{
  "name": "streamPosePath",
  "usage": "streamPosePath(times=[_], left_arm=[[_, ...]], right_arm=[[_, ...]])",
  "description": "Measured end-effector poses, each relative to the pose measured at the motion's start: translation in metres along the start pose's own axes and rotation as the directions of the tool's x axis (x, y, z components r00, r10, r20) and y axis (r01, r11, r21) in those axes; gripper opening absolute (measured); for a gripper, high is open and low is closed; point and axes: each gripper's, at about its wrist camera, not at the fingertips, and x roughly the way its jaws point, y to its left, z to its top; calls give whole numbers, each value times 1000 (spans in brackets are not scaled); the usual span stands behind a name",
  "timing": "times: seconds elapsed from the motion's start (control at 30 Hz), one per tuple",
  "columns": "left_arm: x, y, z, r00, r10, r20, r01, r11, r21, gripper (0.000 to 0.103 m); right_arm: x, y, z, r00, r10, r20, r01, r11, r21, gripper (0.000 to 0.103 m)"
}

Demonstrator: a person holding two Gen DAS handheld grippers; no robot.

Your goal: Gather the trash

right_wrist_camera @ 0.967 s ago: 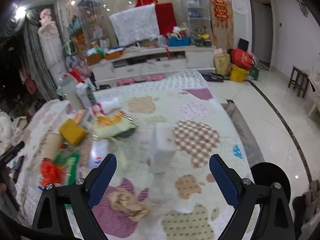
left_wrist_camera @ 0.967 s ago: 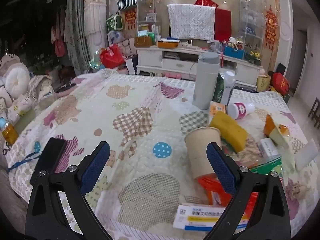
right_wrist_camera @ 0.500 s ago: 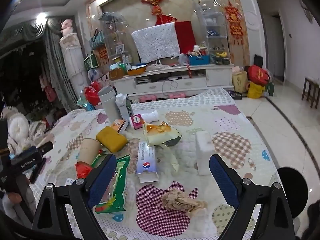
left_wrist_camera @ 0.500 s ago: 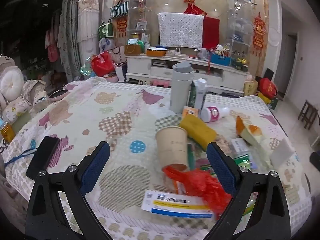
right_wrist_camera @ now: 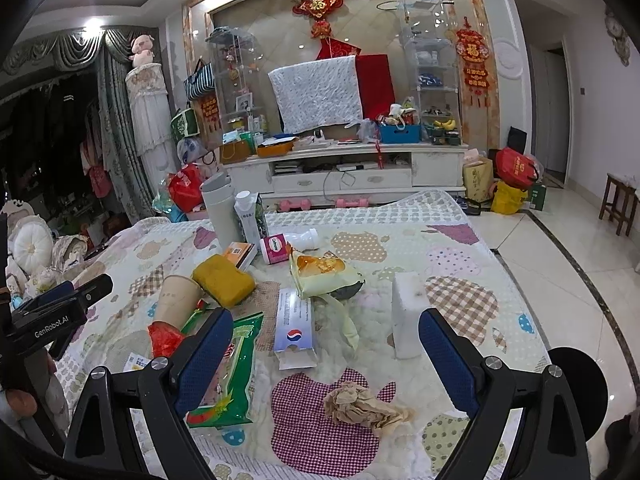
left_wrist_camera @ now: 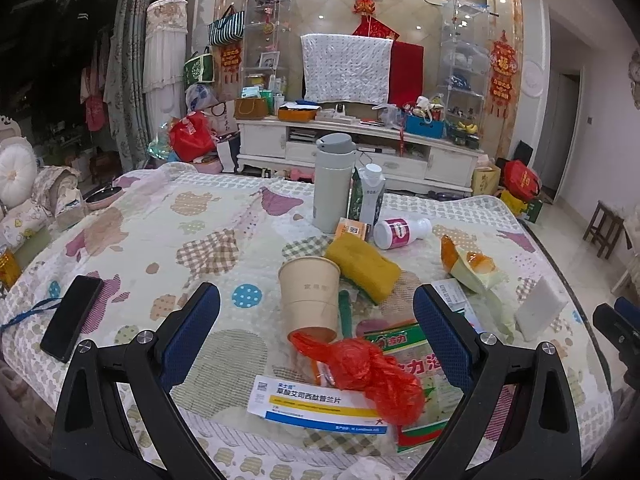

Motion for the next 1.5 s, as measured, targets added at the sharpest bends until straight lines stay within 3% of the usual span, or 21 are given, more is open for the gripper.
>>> streamPosePath(times=[1.5], left_arm=[[-1, -18, -4, 999, -48, -11, 48, 999, 13, 97]], right_arm=[[1, -4, 0, 998, -65, 19, 65, 997, -27, 93]])
